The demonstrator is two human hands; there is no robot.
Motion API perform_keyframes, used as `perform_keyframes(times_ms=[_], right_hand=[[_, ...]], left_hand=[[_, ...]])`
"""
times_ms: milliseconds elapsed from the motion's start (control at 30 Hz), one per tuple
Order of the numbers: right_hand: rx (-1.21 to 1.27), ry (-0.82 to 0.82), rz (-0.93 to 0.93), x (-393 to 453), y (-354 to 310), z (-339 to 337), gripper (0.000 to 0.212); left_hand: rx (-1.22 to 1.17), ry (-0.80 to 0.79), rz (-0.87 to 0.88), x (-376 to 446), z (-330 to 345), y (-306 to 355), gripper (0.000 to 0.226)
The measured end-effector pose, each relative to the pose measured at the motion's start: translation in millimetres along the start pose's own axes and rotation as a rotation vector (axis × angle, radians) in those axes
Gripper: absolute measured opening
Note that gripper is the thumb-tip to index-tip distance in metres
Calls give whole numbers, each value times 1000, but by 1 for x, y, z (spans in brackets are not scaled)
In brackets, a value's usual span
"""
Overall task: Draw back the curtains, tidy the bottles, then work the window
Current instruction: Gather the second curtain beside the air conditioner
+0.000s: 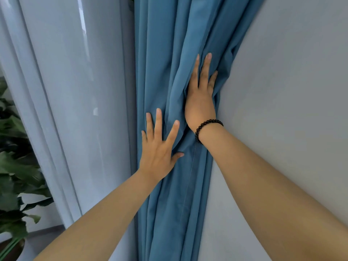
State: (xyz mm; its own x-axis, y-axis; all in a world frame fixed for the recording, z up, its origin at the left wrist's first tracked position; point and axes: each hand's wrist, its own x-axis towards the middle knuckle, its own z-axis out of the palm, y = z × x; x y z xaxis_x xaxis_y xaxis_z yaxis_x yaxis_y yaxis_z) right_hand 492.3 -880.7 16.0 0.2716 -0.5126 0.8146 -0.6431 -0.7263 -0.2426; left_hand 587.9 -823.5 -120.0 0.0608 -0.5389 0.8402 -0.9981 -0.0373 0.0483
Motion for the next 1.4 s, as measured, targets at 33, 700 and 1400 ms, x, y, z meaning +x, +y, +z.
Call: perform_keyframes(times_ms=[33, 700, 1400], right_hand=[[-4, -6, 4, 3, 0, 5, 88], [-26, -58, 5, 62, 8, 92, 95], [-359, -216, -194, 138, 46, 227, 71]], left_hand=[[7, -17, 7, 3, 2, -3, 121], [115, -252, -82, 42, 55, -68, 124], [390, -491, -42, 35, 150, -129, 109]])
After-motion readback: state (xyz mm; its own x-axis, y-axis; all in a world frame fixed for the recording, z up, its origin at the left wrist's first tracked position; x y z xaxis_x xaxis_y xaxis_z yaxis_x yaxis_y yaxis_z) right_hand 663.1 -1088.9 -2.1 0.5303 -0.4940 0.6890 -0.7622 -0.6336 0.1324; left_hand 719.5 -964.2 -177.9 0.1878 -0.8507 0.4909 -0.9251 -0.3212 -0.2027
